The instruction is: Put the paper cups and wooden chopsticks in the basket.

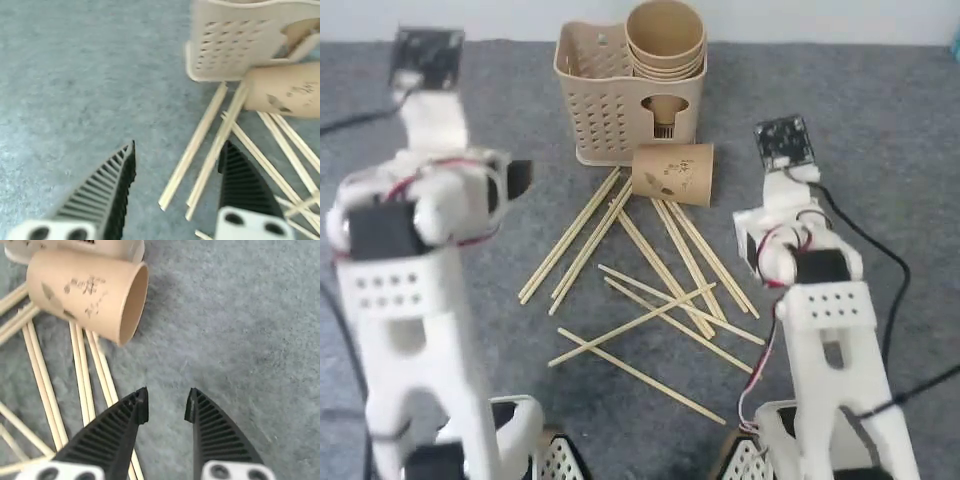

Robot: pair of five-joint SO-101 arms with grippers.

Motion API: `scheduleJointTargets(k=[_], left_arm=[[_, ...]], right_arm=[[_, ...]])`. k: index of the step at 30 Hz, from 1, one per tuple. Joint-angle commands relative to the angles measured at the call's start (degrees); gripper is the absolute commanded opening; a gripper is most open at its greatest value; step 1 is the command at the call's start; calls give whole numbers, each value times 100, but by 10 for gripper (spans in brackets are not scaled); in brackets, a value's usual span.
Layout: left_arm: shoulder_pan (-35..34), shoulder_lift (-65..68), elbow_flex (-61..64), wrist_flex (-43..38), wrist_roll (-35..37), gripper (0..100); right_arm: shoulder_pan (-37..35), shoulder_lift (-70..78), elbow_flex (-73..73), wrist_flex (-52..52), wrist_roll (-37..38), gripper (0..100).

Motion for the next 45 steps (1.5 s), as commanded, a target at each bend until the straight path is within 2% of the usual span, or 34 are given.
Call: scheduleJointTargets(k=[1,6,9,13,20,22,25,30,42,45], left_arm=[[-343,-1116,1446,-791,53,251],[-1029,-2048,3354,-1723,53,251],[-1477,-2286,3934,-2084,18,251],[-1714,-2303,4330,-2286,9,251],[-1741,-2303,4910,-2620,26,251],[-1741,-2303,5068,-2787,9,251],[-1741,-2312,5314,-3200,44,254],[-1741,-2312,5675,-3789,44,254],[-1741,-2303,5710,-3815,44,254],[-1741,-2303,5719,-3815,44,254]], right_arm=[[-224,259,-686,31,-237,143],[-725,646,-1116,31,-457,144],[-910,945,-1354,-22,-484,144],[-963,1437,-1547,-374,-466,144],[-936,2413,-2004,-611,-316,149],[-945,2642,-2136,-611,-220,184],[-945,2932,-2382,-611,-193,224],[-936,3398,-2822,-620,-220,224],[-989,4620,-3552,-866,-554,221],[-1051,4664,-3622,-857,-607,144]])
